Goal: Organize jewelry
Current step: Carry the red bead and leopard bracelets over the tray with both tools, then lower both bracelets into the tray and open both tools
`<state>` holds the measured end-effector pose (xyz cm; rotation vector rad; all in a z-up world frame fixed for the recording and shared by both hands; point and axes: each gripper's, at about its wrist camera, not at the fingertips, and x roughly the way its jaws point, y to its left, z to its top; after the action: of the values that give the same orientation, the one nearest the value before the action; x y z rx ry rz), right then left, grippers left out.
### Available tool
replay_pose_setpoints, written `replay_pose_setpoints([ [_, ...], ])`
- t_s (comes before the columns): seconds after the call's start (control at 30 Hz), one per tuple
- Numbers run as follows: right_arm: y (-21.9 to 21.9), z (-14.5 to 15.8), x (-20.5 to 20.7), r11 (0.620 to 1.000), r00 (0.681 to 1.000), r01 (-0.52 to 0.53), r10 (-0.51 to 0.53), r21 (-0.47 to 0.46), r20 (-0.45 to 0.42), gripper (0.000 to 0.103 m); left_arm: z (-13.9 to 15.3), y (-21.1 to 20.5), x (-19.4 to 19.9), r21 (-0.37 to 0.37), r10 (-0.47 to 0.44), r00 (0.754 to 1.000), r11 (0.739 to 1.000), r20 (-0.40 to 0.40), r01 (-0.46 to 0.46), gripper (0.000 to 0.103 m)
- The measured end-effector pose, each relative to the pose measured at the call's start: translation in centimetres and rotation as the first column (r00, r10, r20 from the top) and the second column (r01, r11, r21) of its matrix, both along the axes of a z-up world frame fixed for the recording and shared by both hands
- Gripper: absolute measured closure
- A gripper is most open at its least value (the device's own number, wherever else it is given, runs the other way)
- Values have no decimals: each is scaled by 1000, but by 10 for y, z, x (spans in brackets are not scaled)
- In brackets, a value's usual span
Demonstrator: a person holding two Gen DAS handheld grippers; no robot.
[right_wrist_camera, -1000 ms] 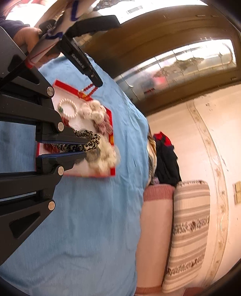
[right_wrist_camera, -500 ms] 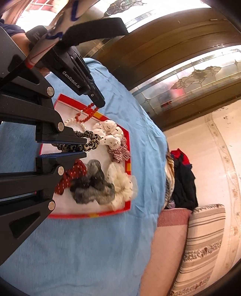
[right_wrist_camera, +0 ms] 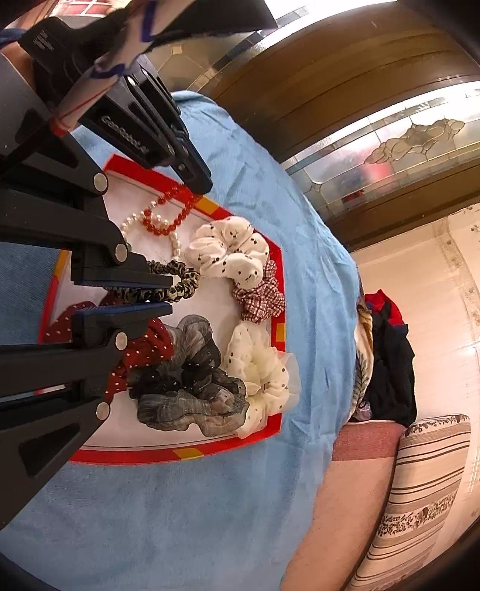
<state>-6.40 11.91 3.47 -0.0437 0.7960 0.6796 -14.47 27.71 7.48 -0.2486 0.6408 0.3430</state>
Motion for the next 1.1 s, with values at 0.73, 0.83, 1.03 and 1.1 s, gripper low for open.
replay_pose_setpoints([
  [0.73,17,-23,32,997,999,32,-34,-70,-22,94,-14,6,11,-6,17,998,1000,-52,-17,96],
  [0.83,17,-26,35,996,999,39,-41,-77,-28,94,-14,6,12,-3,19,998,1000,-55,-19,95],
  [1.03,17,-35,40,996,998,39,-43,-84,-47,93,-17,4,15,-1,12,998,1000,-67,-12,95],
  [1.1,19,-37,39,996,998,35,-39,-86,-50,93,-18,4,16,-2,11,998,1000,-68,-11,95],
])
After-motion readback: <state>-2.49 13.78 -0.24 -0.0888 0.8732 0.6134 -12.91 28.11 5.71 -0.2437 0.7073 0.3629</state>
